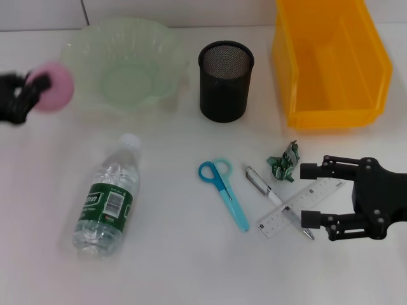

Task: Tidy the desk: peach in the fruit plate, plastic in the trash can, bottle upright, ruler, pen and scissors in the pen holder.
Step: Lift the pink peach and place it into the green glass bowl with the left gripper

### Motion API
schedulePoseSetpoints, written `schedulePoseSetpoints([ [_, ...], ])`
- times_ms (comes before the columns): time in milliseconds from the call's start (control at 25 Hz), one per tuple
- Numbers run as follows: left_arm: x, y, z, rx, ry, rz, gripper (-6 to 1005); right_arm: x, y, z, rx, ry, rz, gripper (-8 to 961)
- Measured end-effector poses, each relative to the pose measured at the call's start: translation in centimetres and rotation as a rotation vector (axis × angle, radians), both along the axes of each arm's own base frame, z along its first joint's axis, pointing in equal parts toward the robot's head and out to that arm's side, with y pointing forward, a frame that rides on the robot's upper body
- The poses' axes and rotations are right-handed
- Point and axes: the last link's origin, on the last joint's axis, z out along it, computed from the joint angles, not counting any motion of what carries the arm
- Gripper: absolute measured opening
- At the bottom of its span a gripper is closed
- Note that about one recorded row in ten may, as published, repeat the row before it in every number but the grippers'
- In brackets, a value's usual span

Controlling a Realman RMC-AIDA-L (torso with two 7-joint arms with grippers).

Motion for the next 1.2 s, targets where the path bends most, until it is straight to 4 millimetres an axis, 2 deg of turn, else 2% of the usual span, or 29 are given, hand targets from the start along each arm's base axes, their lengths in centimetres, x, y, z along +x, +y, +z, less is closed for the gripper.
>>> schedulePoseSetpoints([
  [40, 1.2, 1.2, 0.0, 0.016, -0.02, -0.03, 124, 0.0, -0.1, 0.0, 0.002, 0.005, -0.002, 837],
  [80, 1.2, 1.2, 0.0, 0.016, -0.02, -0.03, 116, 0.0, -0.1, 0.0, 0.002, 0.005, -0.002, 837],
  [120, 2.8, 3.0, -0.4, 0.021, -0.036, -0.058, 107, 0.0, -0.1, 0.0, 0.002, 0.008, -0.003, 837],
  [200, 4.2, 5.6, -1.4, 0.031, -0.029, -0.046, 93, 0.1, -0.1, 0.0, 0.003, 0.01, -0.005, 837],
  [320, 4.2, 5.6, -1.4, 0.031, -0.029, -0.046, 73, 0.1, -0.1, 0.1, 0.004, 0.009, -0.006, 837],
  [360, 5.4, 7.5, -2.6, 0.023, -0.024, -0.033, 67, 0.1, -0.1, 0.1, 0.004, 0.009, -0.006, 837],
  [400, 7.2, 11.1, -4.9, 0.045, 0.036, 0.021, 60, 0.1, -0.1, 0.1, 0.004, 0.009, -0.006, 837],
  [440, 7.5, 12.1, -5.3, 0.07, 0.058, 0.051, 57, 0.0, -0.1, 0.1, 0.004, 0.01, -0.002, 838],
  [560, 7.5, 12.1, -5.3, 0.07, 0.058, 0.051, 47, 0.0, -0.1, 0.2, 0.006, 0.01, 0.0, 838],
  [600, 8.0, 12.7, -5.8, 0.084, 0.06, 0.065, 44, 0.0, -0.1, 0.2, 0.008, 0.011, 0.0, 838],
  [760, 8.1, 12.6, -6.0, 0.083, 0.058, 0.057, 134, 0.0, 0.0, 0.2, 0.01, 0.011, -0.003, 838],
  [1200, 7.4, 11.5, -5.3, 0.073, 0.044, 0.022, 464, -0.1, 0.1, 0.4, 0.023, 0.028, -0.011, 837],
])
